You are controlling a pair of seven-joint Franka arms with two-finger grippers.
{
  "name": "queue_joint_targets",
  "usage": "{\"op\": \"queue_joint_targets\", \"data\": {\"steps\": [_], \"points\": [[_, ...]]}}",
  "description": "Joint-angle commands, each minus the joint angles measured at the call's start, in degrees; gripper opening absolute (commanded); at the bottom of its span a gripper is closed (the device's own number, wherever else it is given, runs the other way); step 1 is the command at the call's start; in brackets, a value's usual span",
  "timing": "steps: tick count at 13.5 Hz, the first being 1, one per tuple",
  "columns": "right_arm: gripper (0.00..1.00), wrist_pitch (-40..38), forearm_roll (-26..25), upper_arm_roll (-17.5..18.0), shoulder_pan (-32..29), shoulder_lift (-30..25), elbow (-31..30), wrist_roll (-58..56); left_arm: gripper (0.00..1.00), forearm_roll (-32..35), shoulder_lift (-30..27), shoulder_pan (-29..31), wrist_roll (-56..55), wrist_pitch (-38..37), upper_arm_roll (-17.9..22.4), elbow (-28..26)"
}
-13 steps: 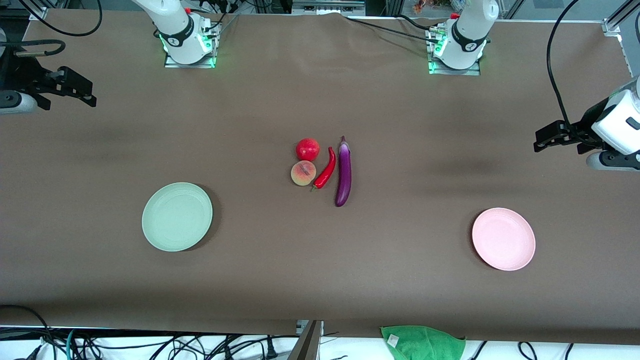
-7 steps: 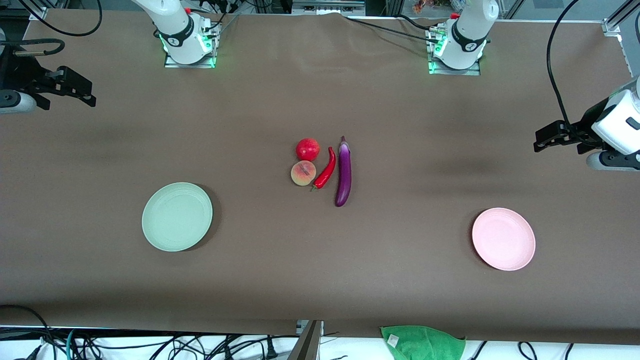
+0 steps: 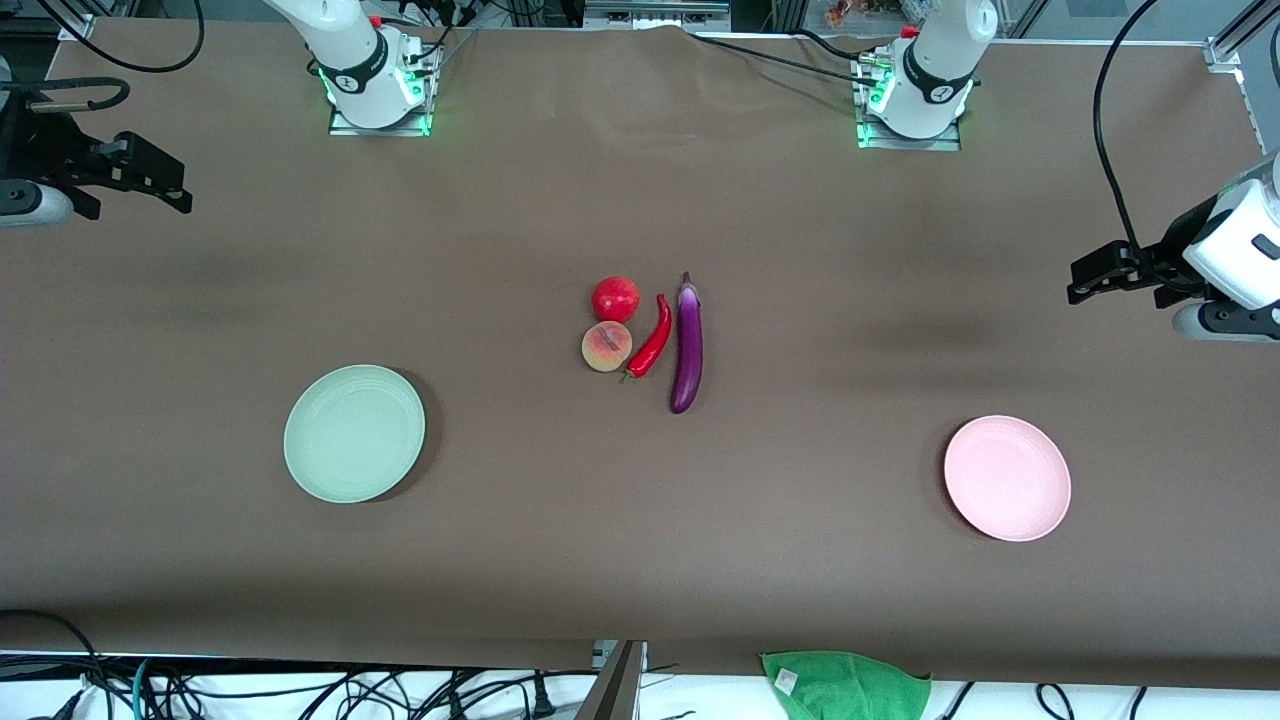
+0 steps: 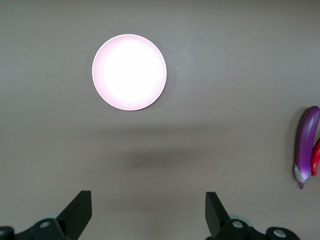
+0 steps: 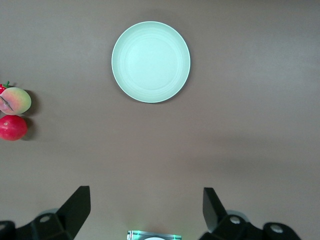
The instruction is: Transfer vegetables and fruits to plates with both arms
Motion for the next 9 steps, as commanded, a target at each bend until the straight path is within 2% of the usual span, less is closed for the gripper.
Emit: {"op": "queue_joint_targets", "data": {"steps": [1,9], "points": [[0.99,-1.02,-0.57,0.09,0.25,-0.16,0.73,0.22,1.0,-0.5,0.77,-0.19,-0.11,-1.3,0.04,1.95],[0.99,-1.72,-0.57,0.09,0.25,-0.16,0.55,0.57,1.0,-0.5,0.94,-0.19,-0.11,-1.3,0.04,2.04]]}}
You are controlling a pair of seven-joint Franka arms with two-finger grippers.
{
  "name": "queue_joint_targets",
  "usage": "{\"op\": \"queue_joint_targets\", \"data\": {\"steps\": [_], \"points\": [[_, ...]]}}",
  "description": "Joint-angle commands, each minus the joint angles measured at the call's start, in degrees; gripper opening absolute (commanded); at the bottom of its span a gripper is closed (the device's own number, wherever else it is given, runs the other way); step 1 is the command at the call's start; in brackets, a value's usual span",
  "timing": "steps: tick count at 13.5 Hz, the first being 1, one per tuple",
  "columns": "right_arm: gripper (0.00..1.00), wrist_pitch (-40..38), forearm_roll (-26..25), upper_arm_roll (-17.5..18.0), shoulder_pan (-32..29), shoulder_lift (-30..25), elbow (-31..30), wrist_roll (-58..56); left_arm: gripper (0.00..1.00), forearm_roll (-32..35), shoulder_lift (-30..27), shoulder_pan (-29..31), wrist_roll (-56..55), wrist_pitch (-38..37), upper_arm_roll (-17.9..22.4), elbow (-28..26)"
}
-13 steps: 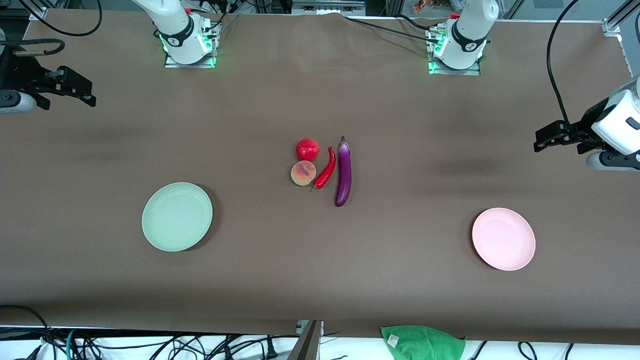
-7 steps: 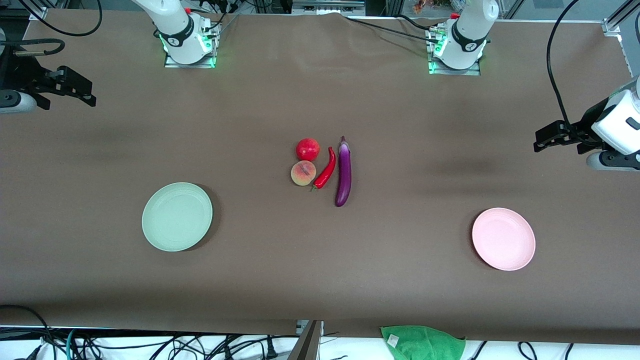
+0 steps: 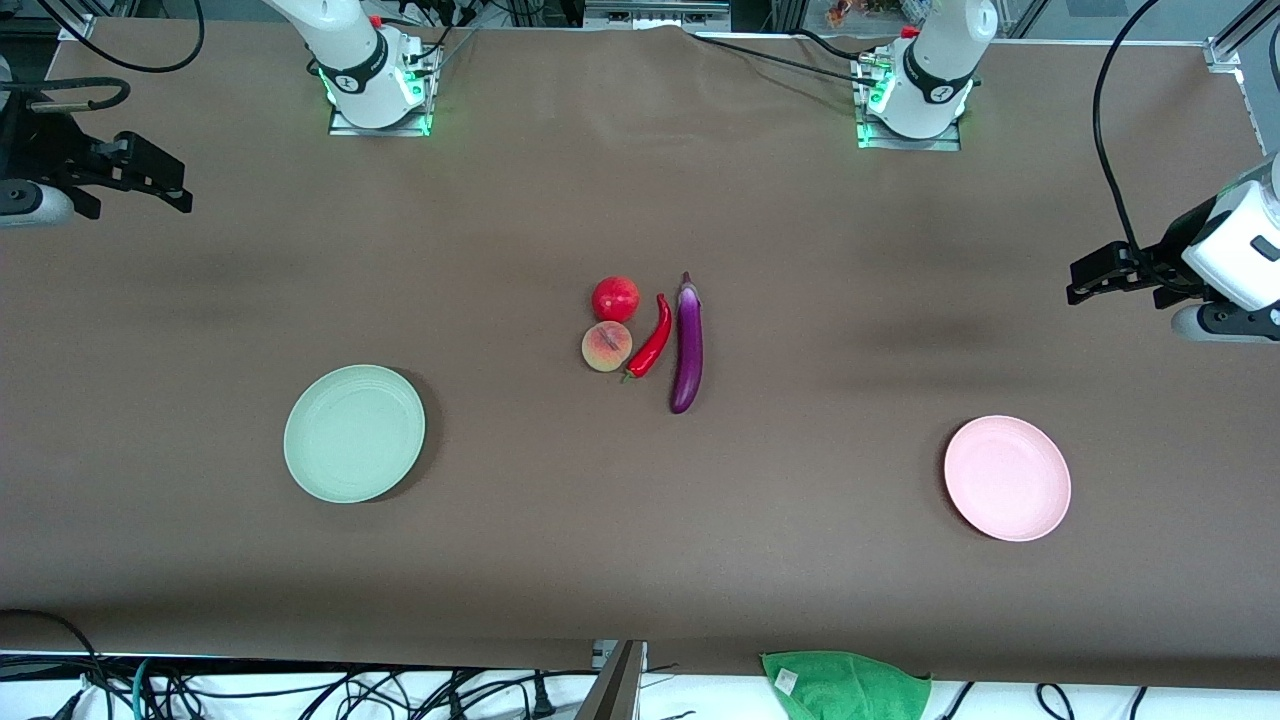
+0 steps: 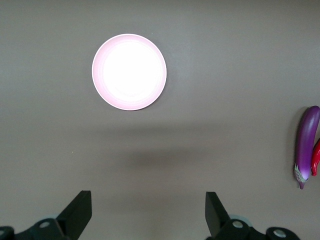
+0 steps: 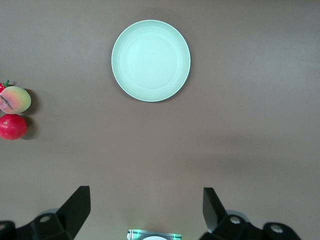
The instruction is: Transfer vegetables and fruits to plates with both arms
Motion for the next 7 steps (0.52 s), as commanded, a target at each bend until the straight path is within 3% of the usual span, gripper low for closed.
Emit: {"op": "queue_joint_targets", "data": {"steps": [1,7], "points": [[0.99,-1.28,-0.57,0.09,0.25,-0.16,0.47,0.75,1.0,-0.5,0.84,-0.19,-0.11,-1.3,0.04,1.95],[0.99,-1.28,-0.48,0.09,0.25,-0.16,0.12,1.1,1.0,-0.59,0.93,-0.19,-0.03,-1.3,0.04,2.04]]}}
